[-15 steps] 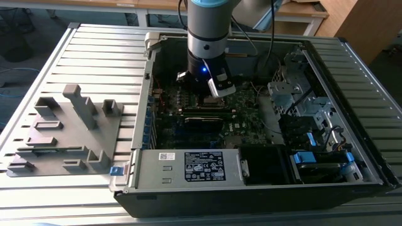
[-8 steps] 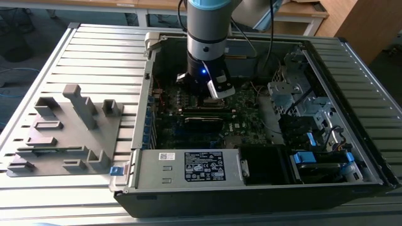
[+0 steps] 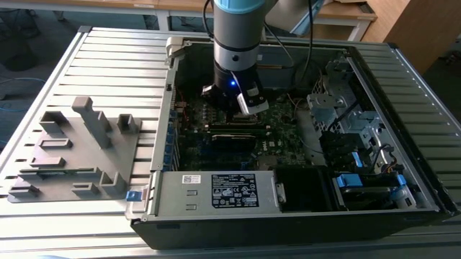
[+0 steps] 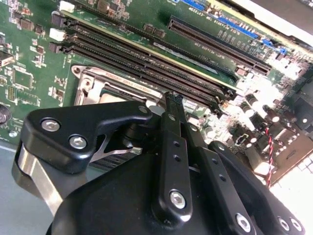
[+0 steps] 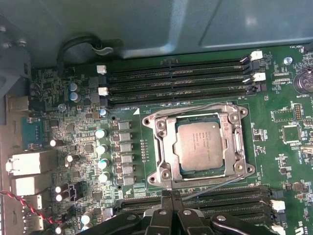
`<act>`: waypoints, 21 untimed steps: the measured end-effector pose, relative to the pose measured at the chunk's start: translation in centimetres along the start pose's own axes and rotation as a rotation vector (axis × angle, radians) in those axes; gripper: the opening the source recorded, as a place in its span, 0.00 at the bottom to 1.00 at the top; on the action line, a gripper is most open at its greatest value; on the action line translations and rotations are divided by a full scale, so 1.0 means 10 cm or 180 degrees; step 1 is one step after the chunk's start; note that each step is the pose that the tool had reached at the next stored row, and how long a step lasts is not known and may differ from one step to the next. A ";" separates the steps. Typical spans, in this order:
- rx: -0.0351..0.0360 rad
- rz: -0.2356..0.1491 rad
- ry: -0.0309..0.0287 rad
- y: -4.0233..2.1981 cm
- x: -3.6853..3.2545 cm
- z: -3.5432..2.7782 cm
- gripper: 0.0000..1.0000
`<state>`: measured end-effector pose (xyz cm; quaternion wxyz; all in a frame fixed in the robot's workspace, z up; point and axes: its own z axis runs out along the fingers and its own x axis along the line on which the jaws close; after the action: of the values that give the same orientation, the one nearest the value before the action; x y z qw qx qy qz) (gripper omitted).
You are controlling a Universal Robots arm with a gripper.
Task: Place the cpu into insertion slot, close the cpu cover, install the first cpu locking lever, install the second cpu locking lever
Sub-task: 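Install the second cpu locking lever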
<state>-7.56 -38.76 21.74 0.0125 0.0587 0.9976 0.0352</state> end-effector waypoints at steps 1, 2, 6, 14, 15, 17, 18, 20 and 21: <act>0.0000 0.0000 0.0000 -0.001 0.000 0.001 0.11; 0.0000 -0.0001 0.0000 -0.004 0.000 0.002 0.11; 0.0001 -0.0001 0.0000 -0.006 0.001 0.006 0.11; 0.0003 -0.0001 0.0000 -0.010 0.022 0.019 0.11; 0.0003 -0.0001 0.0000 -0.010 0.022 0.019 0.11; 0.0003 -0.0001 0.0000 -0.010 0.022 0.019 0.11; 0.0003 -0.0001 0.0000 -0.010 0.022 0.019 0.11; 0.0003 0.0000 0.0000 -0.010 0.025 0.020 0.11; 0.0002 0.0000 -0.0001 -0.011 0.029 0.023 0.11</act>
<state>-7.86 -38.81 21.50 0.0125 0.0586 0.9976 0.0348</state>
